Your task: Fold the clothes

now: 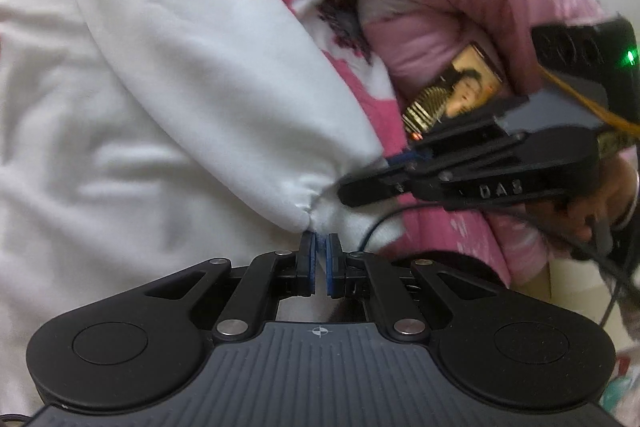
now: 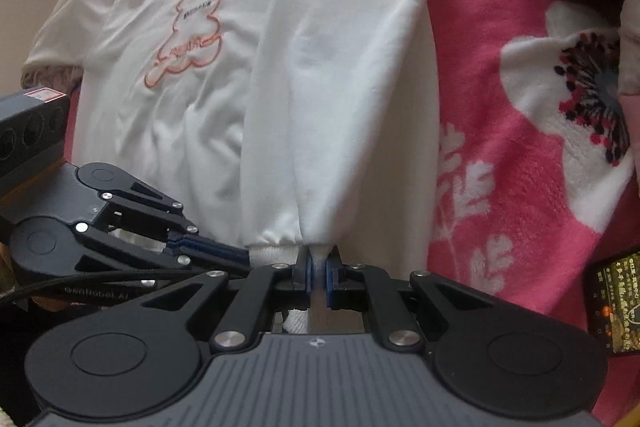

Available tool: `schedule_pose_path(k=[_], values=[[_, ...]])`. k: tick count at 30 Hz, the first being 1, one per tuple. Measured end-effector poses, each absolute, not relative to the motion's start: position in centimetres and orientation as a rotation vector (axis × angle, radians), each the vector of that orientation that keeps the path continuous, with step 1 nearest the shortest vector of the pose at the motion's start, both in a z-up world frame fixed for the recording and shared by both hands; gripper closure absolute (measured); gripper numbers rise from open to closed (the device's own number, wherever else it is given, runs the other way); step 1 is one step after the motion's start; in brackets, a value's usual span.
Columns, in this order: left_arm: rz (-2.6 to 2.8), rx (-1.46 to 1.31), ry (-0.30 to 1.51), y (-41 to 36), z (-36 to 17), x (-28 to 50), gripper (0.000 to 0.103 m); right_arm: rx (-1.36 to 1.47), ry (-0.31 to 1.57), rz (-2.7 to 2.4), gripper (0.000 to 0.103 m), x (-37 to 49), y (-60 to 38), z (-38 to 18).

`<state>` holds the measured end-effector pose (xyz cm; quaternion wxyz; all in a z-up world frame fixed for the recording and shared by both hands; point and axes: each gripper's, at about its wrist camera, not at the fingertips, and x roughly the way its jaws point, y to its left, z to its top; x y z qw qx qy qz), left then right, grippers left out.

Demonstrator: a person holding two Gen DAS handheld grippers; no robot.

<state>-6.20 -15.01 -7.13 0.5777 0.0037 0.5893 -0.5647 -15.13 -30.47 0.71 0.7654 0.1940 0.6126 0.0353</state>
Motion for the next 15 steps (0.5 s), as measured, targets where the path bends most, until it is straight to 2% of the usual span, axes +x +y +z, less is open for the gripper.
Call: schedule_pose_path(k=[7, 10, 15], values=[[-1.34, 0.014, 1.406, -14.5, -7.3, -6.4, 0.103, 0.449, 1.32, 0.095, 0.096, -15.7, -30.9, 0.8], [-1.35, 0.009, 1.42, -14.4, -7.3, -6.2, 0.103, 0.458, 1.352, 0.067, 0.096, -15.7, -31.0, -0.9], [-1.339, 0.004, 1.43, -14.1, -7.6, -5.9, 0.099, 0.545, 1.35, 0.033, 0.095, -16.1, -31.9, -2.5]])
